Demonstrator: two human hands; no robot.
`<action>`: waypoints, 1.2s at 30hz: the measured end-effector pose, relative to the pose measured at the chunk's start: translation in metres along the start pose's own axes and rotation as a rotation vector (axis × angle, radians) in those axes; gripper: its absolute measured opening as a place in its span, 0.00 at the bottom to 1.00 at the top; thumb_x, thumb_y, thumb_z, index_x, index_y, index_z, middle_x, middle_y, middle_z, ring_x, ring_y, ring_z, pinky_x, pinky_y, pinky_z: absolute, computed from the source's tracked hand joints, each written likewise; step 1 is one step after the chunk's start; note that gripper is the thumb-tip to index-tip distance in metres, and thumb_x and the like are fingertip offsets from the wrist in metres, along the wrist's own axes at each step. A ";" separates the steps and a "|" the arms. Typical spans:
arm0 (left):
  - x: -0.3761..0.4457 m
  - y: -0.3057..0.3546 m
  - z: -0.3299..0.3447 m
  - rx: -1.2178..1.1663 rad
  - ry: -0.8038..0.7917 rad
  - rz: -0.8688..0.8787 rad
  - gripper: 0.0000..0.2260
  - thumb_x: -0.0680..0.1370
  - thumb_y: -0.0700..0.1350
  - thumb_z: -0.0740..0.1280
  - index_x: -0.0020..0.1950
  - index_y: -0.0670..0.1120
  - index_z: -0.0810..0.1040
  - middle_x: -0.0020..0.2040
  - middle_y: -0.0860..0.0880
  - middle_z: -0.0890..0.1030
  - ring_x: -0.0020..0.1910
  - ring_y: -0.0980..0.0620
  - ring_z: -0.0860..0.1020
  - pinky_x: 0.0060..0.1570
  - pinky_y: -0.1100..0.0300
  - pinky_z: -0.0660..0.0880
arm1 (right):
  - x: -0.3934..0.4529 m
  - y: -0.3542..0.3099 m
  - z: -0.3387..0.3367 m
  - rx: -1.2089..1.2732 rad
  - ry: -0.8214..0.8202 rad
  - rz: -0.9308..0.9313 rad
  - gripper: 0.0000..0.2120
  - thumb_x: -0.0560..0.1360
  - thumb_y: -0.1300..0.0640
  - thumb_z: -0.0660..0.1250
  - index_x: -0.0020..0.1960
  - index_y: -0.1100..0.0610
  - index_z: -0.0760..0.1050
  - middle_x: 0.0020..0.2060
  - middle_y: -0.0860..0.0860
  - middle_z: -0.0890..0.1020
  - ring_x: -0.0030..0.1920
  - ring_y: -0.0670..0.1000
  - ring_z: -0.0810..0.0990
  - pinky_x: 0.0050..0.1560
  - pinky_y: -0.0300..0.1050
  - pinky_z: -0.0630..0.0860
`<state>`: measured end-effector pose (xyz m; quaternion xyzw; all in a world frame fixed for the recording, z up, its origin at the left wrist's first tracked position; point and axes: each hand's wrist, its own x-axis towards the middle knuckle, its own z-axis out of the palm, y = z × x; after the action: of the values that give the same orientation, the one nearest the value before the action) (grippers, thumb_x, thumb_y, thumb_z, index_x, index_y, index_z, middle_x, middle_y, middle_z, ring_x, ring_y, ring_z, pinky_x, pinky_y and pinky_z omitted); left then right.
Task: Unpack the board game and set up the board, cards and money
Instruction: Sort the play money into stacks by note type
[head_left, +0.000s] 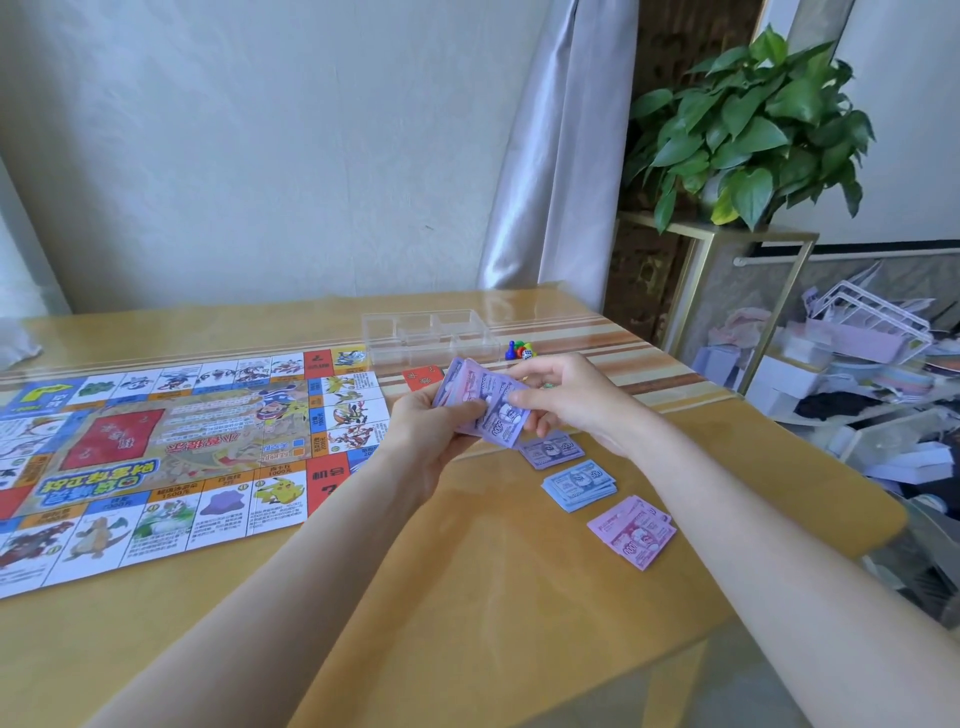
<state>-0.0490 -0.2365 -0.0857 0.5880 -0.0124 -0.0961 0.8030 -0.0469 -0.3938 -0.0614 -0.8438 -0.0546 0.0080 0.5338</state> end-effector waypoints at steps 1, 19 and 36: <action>0.001 0.001 0.000 0.011 0.013 -0.001 0.08 0.74 0.31 0.66 0.49 0.41 0.78 0.40 0.45 0.82 0.32 0.54 0.81 0.32 0.66 0.78 | 0.000 -0.001 0.001 -0.008 0.006 -0.006 0.12 0.75 0.67 0.66 0.58 0.62 0.76 0.39 0.54 0.79 0.28 0.46 0.75 0.28 0.37 0.73; -0.001 0.012 -0.026 0.114 0.209 -0.045 0.06 0.78 0.35 0.62 0.54 0.40 0.74 0.40 0.44 0.80 0.30 0.52 0.81 0.30 0.63 0.78 | -0.001 0.008 0.031 0.112 0.007 0.083 0.05 0.80 0.67 0.55 0.52 0.59 0.66 0.44 0.53 0.72 0.36 0.56 0.79 0.53 0.56 0.78; -0.014 0.000 -0.022 0.152 0.190 -0.038 0.03 0.78 0.35 0.63 0.49 0.40 0.75 0.45 0.40 0.77 0.41 0.47 0.77 0.42 0.57 0.78 | -0.017 0.020 0.055 -1.042 0.004 -0.217 0.23 0.74 0.72 0.53 0.66 0.57 0.68 0.57 0.54 0.72 0.57 0.57 0.72 0.41 0.48 0.68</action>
<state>-0.0595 -0.2137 -0.0907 0.6539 0.0677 -0.0540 0.7516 -0.0659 -0.3542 -0.1036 -0.9866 -0.1375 -0.0771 0.0415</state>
